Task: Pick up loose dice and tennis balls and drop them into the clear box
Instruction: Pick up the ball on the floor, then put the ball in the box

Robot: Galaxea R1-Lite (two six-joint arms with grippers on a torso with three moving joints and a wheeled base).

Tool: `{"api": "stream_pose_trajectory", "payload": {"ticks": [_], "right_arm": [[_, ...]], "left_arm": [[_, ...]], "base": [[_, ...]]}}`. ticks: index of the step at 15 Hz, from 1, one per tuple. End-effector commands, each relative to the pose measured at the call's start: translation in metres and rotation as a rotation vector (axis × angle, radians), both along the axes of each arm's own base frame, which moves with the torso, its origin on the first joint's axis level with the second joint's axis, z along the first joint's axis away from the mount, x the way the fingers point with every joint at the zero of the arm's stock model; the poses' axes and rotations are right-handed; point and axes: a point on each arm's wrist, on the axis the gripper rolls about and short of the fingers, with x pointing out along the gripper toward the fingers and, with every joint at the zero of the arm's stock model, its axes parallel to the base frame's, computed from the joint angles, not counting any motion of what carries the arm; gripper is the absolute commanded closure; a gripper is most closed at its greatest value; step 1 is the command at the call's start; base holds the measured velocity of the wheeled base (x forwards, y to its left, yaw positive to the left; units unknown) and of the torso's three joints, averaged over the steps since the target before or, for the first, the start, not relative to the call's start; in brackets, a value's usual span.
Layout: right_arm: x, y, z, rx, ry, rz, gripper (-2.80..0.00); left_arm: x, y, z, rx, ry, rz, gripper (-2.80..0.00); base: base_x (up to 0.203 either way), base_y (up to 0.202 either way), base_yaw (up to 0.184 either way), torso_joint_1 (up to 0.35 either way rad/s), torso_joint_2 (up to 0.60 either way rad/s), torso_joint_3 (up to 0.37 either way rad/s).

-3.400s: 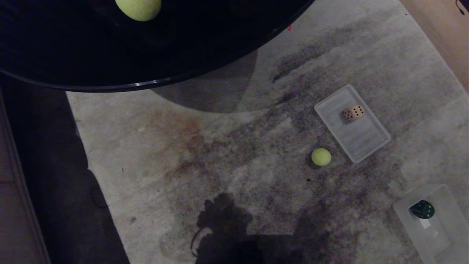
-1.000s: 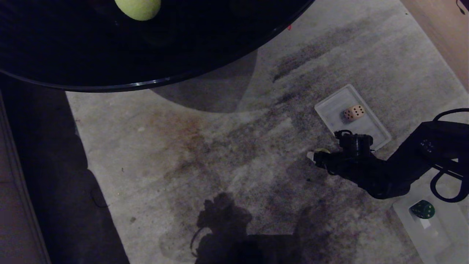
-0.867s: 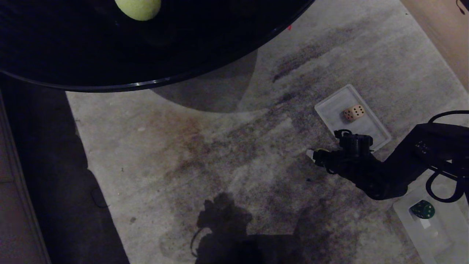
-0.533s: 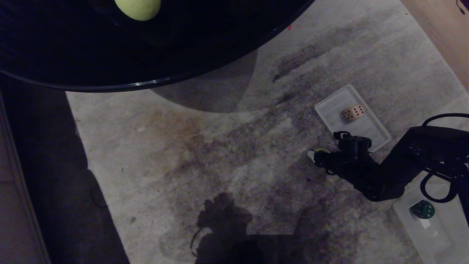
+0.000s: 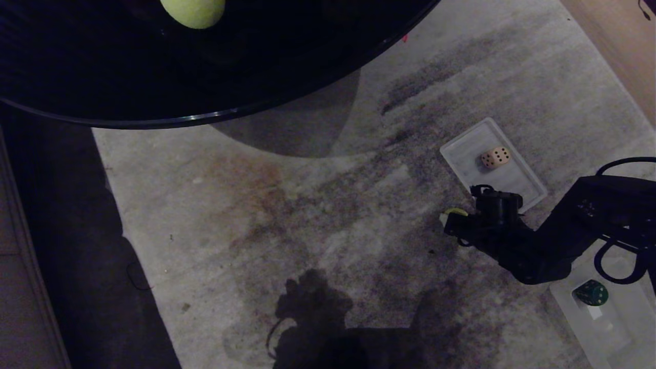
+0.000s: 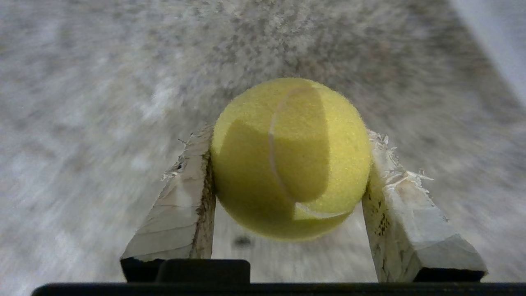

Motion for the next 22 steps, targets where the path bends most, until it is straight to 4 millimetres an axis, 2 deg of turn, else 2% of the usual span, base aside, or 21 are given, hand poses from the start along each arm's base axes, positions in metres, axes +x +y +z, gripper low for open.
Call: {"api": "stream_pose_trajectory", "payload": {"ticks": [1,3,6,8,9,12,15,18,22], "right_arm": [[-0.025,-0.004,0.042,0.000,-0.053,0.004,0.00],[-0.059,-0.008,0.079,0.000,-0.083,0.006,0.00],[-0.132,-0.017,0.125,-0.004,-0.132,0.020,0.00],[-0.192,-0.023,0.144,-0.027,-0.142,0.043,0.00],[-0.221,-0.027,0.146,-0.036,-0.137,0.053,0.00],[-0.304,-0.039,0.137,-0.058,-0.107,0.068,0.00],[-0.370,-0.051,0.106,-0.097,-0.074,0.048,0.00],[-0.408,-0.055,0.072,-0.135,-0.077,0.050,0.00],[-0.435,-0.055,0.051,-0.166,-0.266,0.047,0.00]], "left_arm": [[0.000,0.000,0.000,-0.001,0.003,0.001,0.00],[0.000,0.000,0.000,-0.001,0.003,0.001,0.00],[0.000,0.000,0.000,-0.001,0.003,0.001,0.00],[0.000,0.000,0.000,-0.001,0.003,0.001,0.00],[0.000,0.000,0.000,0.000,0.003,0.001,0.00],[0.000,0.000,0.000,0.000,0.003,0.001,0.00],[0.000,0.000,0.000,0.000,0.003,0.001,0.00],[0.000,0.000,0.000,-0.001,0.003,0.001,0.00],[0.000,0.000,0.000,-0.001,0.003,0.001,0.00]], "base": [[0.000,0.000,0.000,0.000,0.00,0.000],[0.000,0.000,0.000,0.000,0.00,0.000],[0.000,0.000,0.000,0.000,0.00,0.000],[0.000,0.000,0.000,0.000,0.00,0.000],[0.000,0.000,0.000,0.000,0.00,0.000],[0.000,0.000,0.000,0.000,0.00,0.000],[0.000,0.000,0.000,0.000,0.00,0.000],[0.000,0.000,0.000,0.000,0.00,0.000],[0.000,0.000,0.000,0.000,0.00,0.000]]}}
